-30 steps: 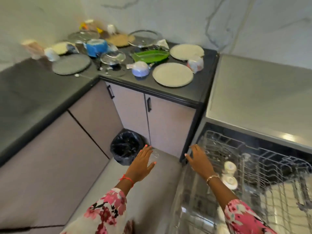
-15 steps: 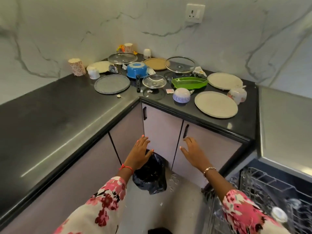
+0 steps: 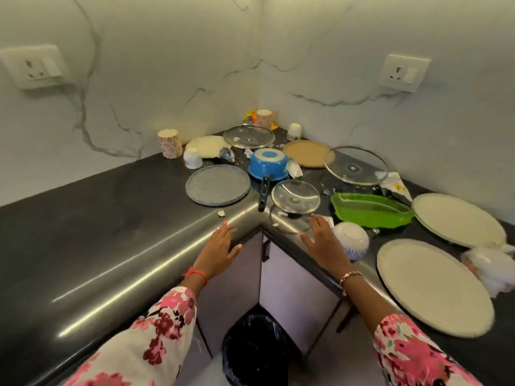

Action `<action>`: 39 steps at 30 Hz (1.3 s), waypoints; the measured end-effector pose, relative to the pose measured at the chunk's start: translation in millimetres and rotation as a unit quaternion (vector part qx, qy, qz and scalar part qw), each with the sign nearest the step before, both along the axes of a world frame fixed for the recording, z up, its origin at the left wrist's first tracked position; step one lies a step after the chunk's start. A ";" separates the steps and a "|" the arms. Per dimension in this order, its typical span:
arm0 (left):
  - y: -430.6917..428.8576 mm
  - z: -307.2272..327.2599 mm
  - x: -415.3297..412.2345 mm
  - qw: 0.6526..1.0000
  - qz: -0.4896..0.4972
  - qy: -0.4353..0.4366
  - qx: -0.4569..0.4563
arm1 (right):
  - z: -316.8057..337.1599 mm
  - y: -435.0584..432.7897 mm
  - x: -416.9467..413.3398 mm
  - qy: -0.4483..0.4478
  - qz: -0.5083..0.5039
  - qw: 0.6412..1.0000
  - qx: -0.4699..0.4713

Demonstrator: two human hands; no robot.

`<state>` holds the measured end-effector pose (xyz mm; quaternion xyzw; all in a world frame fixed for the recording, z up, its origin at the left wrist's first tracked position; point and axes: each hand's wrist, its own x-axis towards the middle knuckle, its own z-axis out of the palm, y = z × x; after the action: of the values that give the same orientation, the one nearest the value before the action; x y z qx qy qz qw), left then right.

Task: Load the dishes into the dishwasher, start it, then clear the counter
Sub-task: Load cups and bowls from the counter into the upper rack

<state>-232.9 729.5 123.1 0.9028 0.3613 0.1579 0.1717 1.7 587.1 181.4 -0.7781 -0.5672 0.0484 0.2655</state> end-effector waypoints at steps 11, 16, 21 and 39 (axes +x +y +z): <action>103.1 13.4 -28.5 0.989 0.150 0.014 -0.010 | 17.4 152.4 21.8 -0.032 0.111 0.993 -0.026; 158.9 16.2 -44.8 0.983 0.183 0.014 0.002 | 14.8 222.7 6.6 -0.047 0.151 0.986 -0.049; 216.0 14.9 -66.1 0.977 0.212 0.028 0.002 | 5.6 295.8 -11.7 -0.064 0.184 0.977 -0.082; 340.3 -27.3 -74.9 0.954 0.287 0.090 0.006 | 0.3 529.1 -105.0 -0.121 0.249 0.944 -0.179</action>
<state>-307.9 1069.8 95.8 0.7725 0.6183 0.1206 0.0800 -103.3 1116.2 181.8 -0.6469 -0.7526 0.1188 0.0304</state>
